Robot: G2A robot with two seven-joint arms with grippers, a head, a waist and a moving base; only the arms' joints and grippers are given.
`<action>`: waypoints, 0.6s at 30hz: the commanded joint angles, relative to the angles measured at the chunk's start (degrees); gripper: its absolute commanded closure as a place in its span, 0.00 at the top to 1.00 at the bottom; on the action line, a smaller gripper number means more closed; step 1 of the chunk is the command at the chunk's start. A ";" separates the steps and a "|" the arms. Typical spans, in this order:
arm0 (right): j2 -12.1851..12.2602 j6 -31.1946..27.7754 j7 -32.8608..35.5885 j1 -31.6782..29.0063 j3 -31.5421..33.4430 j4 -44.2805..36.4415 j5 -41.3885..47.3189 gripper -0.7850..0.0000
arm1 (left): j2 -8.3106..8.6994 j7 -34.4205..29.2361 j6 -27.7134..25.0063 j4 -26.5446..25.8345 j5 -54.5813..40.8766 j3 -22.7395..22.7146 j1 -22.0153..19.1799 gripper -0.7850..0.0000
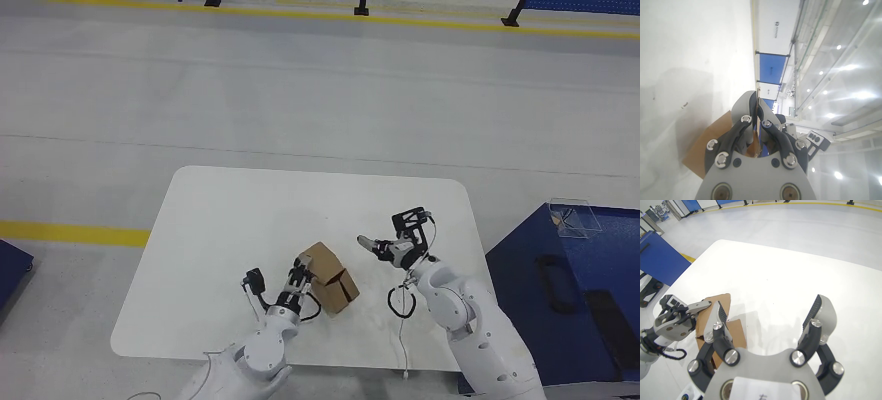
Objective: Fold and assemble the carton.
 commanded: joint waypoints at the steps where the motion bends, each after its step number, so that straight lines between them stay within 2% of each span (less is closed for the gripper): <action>1: 0.01 -0.03 -0.10 -0.15 0.58 -0.10 1.08 1.00 | -0.31 4.10 -5.72 -0.50 4.77 -0.49 1.92 0.00; 4: 0.01 -0.03 -0.10 -0.15 0.58 -0.10 1.08 1.00 | -1.00 8.99 -9.16 -0.27 8.76 -0.87 3.39 0.00; 14: 0.01 0.43 -0.03 -0.36 0.72 0.47 1.17 1.00 | -1.00 8.99 -9.16 -0.27 8.76 -0.87 3.39 0.00; 18: 0.02 3.21 -0.25 0.02 1.01 0.24 -1.29 1.00 | -1.90 14.29 -8.90 -2.99 6.27 -3.88 4.03 0.00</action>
